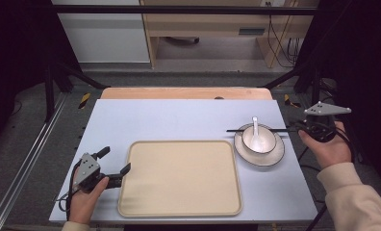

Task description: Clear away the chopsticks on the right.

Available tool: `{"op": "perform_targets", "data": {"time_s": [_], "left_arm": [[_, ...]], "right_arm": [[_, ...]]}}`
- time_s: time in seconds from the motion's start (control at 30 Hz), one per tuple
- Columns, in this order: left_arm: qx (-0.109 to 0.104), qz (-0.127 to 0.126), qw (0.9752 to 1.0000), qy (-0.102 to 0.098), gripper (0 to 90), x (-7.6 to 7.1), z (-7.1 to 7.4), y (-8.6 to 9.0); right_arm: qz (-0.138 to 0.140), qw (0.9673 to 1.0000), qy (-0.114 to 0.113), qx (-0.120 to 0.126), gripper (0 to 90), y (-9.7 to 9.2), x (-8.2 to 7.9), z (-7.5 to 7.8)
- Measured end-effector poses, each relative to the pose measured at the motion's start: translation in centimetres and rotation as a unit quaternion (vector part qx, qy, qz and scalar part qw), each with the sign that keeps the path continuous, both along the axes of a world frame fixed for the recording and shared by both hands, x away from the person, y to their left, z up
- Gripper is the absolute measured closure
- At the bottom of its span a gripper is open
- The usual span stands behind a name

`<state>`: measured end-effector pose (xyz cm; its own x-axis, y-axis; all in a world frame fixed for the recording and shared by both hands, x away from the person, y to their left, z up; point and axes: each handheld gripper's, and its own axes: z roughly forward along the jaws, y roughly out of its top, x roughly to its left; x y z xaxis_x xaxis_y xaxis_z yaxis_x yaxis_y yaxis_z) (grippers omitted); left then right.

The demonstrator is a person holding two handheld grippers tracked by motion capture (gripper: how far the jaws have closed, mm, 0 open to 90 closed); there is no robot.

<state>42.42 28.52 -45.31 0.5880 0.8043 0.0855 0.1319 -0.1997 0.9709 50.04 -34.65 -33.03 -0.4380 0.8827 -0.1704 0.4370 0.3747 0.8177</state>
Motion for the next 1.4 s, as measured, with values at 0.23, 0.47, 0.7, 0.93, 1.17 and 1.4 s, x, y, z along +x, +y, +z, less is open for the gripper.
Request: {"op": "perform_targets", "data": {"time_s": [0.23, 0.47, 0.7, 0.93, 1.17, 1.4], "left_arm": [[-0.001, -0.005, 1.0000, 0.000, 4.1, 0.0, 0.0, -0.2], [0.000, -0.008, 1.0000, 0.000, 4.2, 0.0, -0.1, -0.2], [0.013, -0.014, 0.9998, 0.005, 4.3, 0.1, -0.3, -0.5], [0.016, -0.017, 0.9997, 0.008, 4.4, 0.1, -0.4, -0.8], [0.022, -0.021, 0.9995, 0.010, 4.5, 0.2, -0.5, -1.0], [0.025, -0.023, 0.9993, 0.013, 4.6, 0.2, -0.6, -1.0]], "right_arm": [[-0.032, 0.9988, 0.033, 0.018, 90.0, -2.1, 3.6, -2.8], [-0.049, 0.9960, 0.071, 0.025, 90.0, -2.4, 7.2, -6.5], [-0.056, 0.9917, 0.115, 0.011, 90.0, -2.4, 10.0, -9.0], [-0.054, 0.9887, 0.140, -0.002, 90.0, -2.1, 10.5, -10.0], [-0.056, 0.9853, 0.159, -0.025, 90.0, -2.1, 10.1, -10.5], [-0.043, 0.9828, 0.176, -0.036, 90.0, -2.0, 8.0, -10.4]]}}
